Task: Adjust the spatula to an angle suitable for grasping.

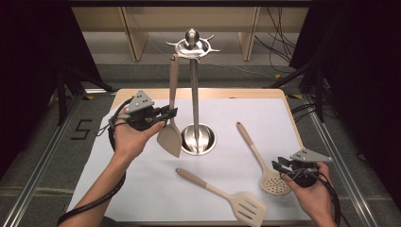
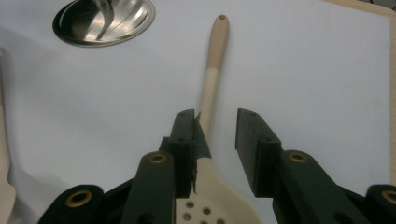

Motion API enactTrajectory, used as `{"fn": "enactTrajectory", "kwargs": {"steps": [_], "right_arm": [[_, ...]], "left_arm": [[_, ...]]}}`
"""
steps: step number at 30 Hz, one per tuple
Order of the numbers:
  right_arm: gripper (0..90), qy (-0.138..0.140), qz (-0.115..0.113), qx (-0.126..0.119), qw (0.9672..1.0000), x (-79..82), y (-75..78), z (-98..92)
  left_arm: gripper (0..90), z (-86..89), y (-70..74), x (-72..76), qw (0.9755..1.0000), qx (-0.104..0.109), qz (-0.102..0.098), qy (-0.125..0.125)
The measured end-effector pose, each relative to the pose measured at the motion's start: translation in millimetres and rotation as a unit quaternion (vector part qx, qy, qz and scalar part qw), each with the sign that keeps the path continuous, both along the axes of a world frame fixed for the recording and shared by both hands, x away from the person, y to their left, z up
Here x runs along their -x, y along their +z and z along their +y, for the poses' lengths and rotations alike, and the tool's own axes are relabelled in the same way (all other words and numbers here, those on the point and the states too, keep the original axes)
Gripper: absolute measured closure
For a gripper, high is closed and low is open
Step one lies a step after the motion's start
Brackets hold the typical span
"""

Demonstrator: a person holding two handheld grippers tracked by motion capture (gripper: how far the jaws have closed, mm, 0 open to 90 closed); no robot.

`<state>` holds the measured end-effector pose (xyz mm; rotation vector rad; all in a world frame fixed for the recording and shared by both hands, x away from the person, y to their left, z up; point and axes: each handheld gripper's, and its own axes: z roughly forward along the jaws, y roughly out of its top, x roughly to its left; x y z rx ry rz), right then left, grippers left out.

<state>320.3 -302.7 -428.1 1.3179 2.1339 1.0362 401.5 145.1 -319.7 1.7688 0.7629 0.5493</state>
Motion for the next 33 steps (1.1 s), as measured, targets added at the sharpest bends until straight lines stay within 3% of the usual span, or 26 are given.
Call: {"fn": "enactTrajectory", "kwargs": {"steps": [2,4,5,7,9,13,16,20,21,23,29,30,33], "right_arm": [[68.7,-0.001,-0.008,0.003,1.0000,-1.8,0.3,-0.2],[68.7,-0.001,0.002,0.003,1.0000,-0.7,0.7,1.1],[68.7,0.002,-0.007,0.005,1.0000,-1.4,-0.3,0.5],[68.9,-0.005,-0.002,0.001,1.0000,-0.1,0.2,1.8],[70.2,0.000,-0.017,0.015,0.9998,-1.6,2.0,-0.5],[72.0,-0.003,-0.008,0.010,0.9999,-0.5,2.6,-1.2],[75.9,-0.010,-0.012,0.004,0.9999,-0.3,5.2,-1.5],[79.1,-0.004,-0.020,0.007,0.9998,-0.1,4.9,-2.3],[82.1,-0.006,-0.008,0.001,0.9999,1.0,4.9,-1.3],[85.0,-0.006,-0.010,0.002,0.9999,1.8,6.1,-1.3],[87.3,-0.005,-0.006,0.005,1.0000,2.3,5.9,-1.1],[87.6,0.000,-0.019,0.013,0.9997,1.0,5.8,-2.9],[88.6,-0.012,-0.004,0.002,0.9999,3.4,6.2,-0.9]], "left_arm": [[73.5,3.9,1.1,2.1,1.0000,0.002,-0.001,0.004],[69.7,8.8,1.8,4.6,1.0000,0.005,-0.002,0.005],[68.9,10.7,2.3,5.9,0.9999,0.009,-0.002,0.006],[69.0,14.1,4.1,7.3,0.9999,0.012,-0.003,0.008],[75.1,19.6,10.9,9.4,0.9997,0.008,-0.017,0.014],[79.1,20.4,19.3,10.6,0.9994,0.000,-0.030,0.015],[85.6,21.3,30.3,8.5,0.9987,0.011,-0.044,0.023],[89.4,19.3,34.9,10.3,0.9982,0.025,-0.045,0.030],[89.4,17.9,35.5,10.0,0.9977,0.042,-0.043,0.030],[89.4,16.9,37.2,9.4,0.9967,0.056,-0.049,0.034],[89.5,9.9,49.8,9.1,0.9948,0.071,-0.067,0.027],[89.5,6.1,54.7,9.4,0.9947,0.071,-0.072,0.023],[89.5,-1.1,61.4,10.4,0.9946,0.074,-0.071,0.019]]}}
